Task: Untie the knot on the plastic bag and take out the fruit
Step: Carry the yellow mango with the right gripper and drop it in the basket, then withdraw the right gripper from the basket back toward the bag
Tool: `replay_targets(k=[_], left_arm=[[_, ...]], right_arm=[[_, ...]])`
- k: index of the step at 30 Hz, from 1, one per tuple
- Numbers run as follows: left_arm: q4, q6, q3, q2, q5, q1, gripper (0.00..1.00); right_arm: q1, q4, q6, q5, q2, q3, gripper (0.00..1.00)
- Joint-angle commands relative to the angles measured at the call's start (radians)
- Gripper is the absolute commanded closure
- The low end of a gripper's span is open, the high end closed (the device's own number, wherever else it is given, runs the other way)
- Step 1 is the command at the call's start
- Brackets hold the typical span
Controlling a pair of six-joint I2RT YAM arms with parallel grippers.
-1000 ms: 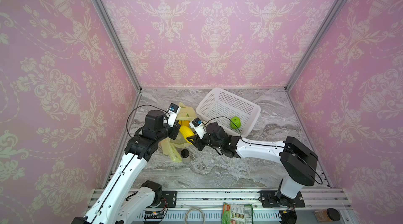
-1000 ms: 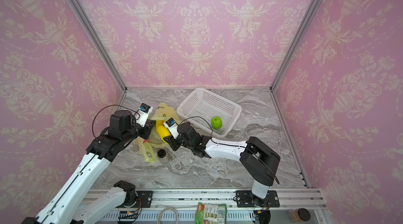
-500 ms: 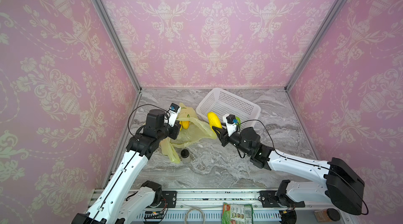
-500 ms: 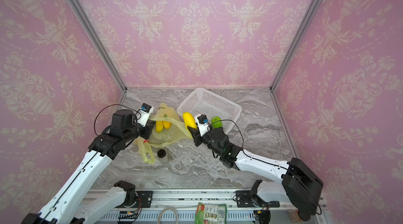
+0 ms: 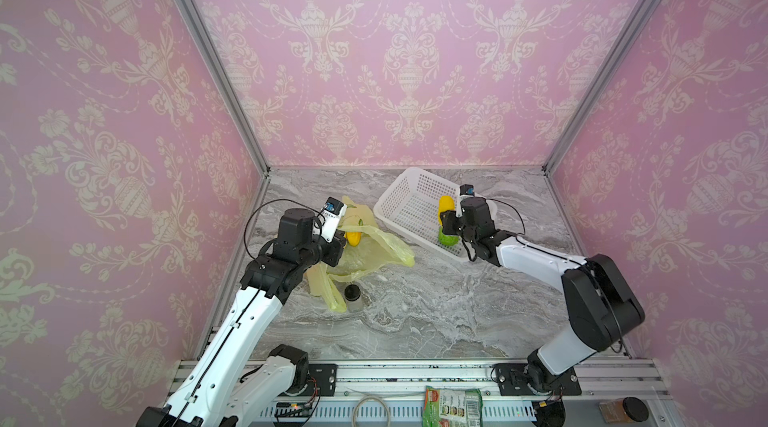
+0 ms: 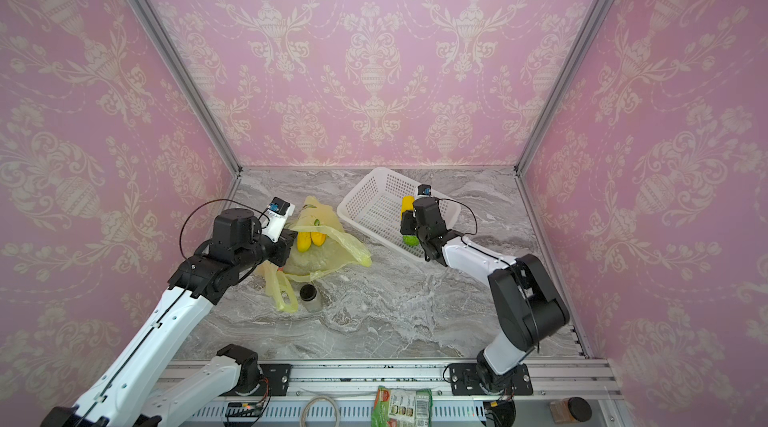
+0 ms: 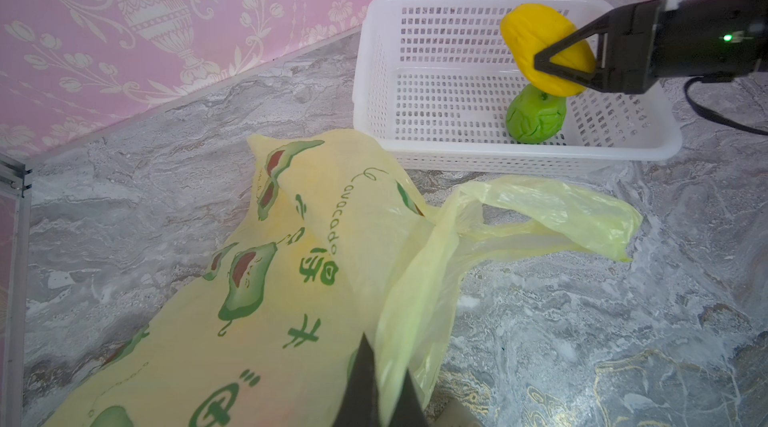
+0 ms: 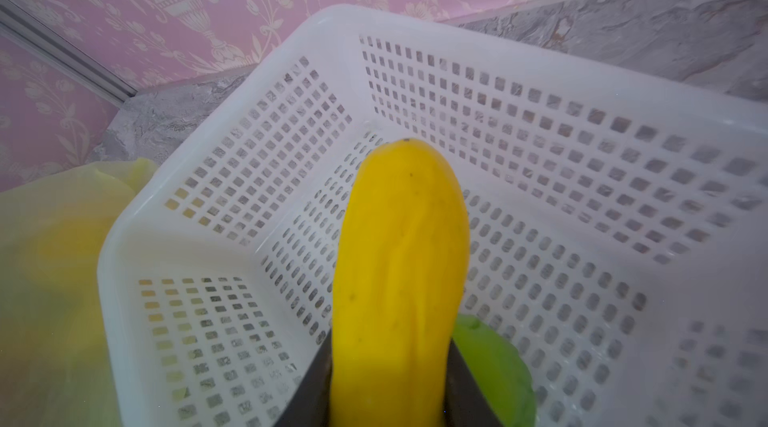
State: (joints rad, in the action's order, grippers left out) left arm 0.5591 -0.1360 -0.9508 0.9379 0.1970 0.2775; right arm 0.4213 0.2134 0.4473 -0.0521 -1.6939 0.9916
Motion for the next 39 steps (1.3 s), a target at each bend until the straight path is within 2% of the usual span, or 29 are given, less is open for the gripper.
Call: replay_targets(k=[1, 11, 19, 24, 28, 33, 36, 39], left_arm=[[0.012, 0.005, 0.0, -0.005, 0.011, -0.007, 0.99], [0.012, 0.002, 0.0, -0.004, 0.01, -0.008, 0.99], [0.013, 0.003, 0.0, -0.001, 0.009, -0.007, 0.99], [0.012, 0.003, 0.002, -0.001, 0.006, -0.007, 0.99], [0.013, 0.001, 0.001, 0.001, 0.005, -0.007, 1.0], [0.014, 0.001, 0.001, 0.004, 0.007, -0.006, 1.0], [0.013, 0.0, 0.001, 0.006, 0.012, -0.008, 1.0], [0.015, 0.001, 0.0, 0.007, 0.018, -0.008, 1.0]], right_arm=[[-0.005, -0.08, 0.032, 0.149, -0.105, 0.072, 0.96], [-0.005, -0.141, 0.036, 0.153, -0.287, 0.223, 0.77], [-0.004, -0.085, 0.033, 0.131, -0.224, 0.141, 0.39], [-0.004, -0.034, 0.023, 0.108, -0.117, 0.059, 0.27], [-0.001, -0.006, 0.015, 0.087, -0.007, -0.014, 0.24], [0.033, 0.032, -0.021, 0.023, 0.206, -0.135, 0.23], [0.101, 0.092, -0.078, -0.039, 0.365, -0.226, 0.22], [0.216, 0.185, -0.178, -0.087, 0.506, -0.312, 0.22]])
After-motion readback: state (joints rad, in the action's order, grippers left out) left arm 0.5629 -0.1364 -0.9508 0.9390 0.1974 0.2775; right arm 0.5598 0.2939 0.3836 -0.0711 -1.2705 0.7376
